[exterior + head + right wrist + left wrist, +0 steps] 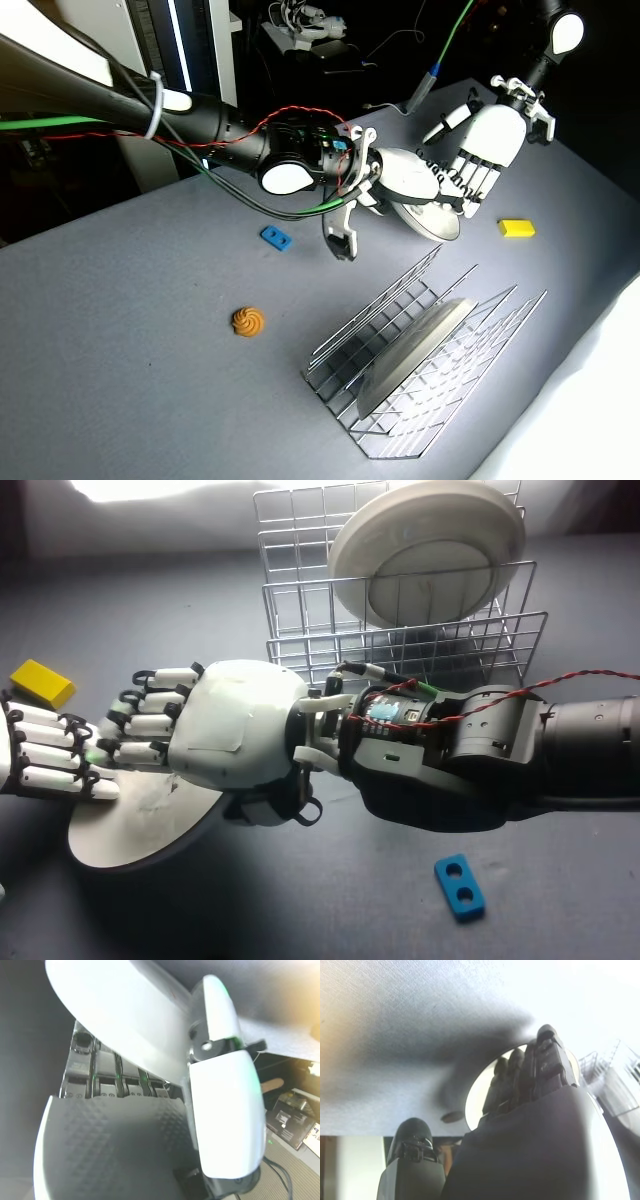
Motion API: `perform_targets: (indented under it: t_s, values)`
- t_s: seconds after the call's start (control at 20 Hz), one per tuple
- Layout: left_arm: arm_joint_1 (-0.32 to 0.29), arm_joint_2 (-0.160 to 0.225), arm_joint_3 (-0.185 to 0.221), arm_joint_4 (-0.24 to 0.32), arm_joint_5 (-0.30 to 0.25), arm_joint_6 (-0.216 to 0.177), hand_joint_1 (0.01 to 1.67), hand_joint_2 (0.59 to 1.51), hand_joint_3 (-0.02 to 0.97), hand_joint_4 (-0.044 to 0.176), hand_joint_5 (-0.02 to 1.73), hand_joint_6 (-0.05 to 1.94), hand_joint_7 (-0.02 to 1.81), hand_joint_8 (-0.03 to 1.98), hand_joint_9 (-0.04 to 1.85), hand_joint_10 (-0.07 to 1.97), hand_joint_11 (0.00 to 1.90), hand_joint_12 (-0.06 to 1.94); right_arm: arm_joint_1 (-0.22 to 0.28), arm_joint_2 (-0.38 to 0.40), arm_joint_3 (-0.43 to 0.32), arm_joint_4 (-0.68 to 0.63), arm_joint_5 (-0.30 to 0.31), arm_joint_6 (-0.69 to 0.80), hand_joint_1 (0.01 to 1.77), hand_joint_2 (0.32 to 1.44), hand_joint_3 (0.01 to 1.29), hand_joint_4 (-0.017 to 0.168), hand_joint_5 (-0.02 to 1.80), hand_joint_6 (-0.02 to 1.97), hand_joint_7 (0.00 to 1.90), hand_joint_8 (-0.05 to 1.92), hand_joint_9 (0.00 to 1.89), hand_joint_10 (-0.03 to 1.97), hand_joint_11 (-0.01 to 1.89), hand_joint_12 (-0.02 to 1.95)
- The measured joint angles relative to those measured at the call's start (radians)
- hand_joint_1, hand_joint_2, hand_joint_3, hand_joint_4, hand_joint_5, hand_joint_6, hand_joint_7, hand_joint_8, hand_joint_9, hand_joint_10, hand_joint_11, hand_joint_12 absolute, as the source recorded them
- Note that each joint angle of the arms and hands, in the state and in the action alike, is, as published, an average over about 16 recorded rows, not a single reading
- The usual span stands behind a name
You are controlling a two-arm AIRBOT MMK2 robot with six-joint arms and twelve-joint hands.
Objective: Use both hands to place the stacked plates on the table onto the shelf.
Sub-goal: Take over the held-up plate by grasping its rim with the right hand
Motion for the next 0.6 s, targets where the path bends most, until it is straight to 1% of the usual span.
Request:
perform_targets:
  t_s: [0.15, 0.45, 0.55, 0.6]
  values:
    - [0.0, -0.001, 0.0, 0.0, 0.001, 0.0, 0.02, 1.115, 0.016, -0.005, 0.03, -0.01, 0.01, -0.01, -0.01, -0.03, 0.02, 0.01, -0.004, -0.02, 0.016, -0.002, 0.017, -0.003, 1.12, 1.07, 0.01, 0.0, 0.38, 0.15, 0.41, 0.1, 0.44, 0.13, 0.23, 1.01]
    - [-0.017, -0.002, 0.0, 0.012, -0.001, -0.003, 0.02, 1.116, 0.016, -0.005, 0.03, -0.01, 0.01, -0.01, -0.01, -0.03, 0.02, 0.01, -0.006, -0.037, 0.027, -0.005, 0.05, -0.009, 1.16, 1.04, 0.01, -0.006, 0.67, 0.39, 0.77, 0.26, 0.78, 0.54, 0.56, 1.32]
    - [-0.034, -0.003, 0.0, 0.019, -0.002, -0.005, 0.02, 1.114, 0.016, -0.003, 0.03, -0.01, 0.01, -0.01, -0.01, -0.02, 0.02, 0.01, -0.007, -0.039, 0.028, -0.006, 0.06, -0.011, 1.17, 1.02, 0.01, -0.008, 0.75, 0.47, 0.87, 0.32, 0.88, 0.68, 0.67, 1.37]
    - [-0.045, -0.002, 0.0, 0.023, -0.003, -0.007, 0.02, 1.113, 0.017, -0.003, 0.03, -0.01, 0.01, 0.0, 0.0, -0.02, 0.02, 0.01, -0.007, -0.04, 0.028, -0.006, 0.065, -0.012, 1.18, 1.02, 0.01, -0.009, 0.78, 0.5, 0.91, 0.35, 0.92, 0.75, 0.72, 1.37]
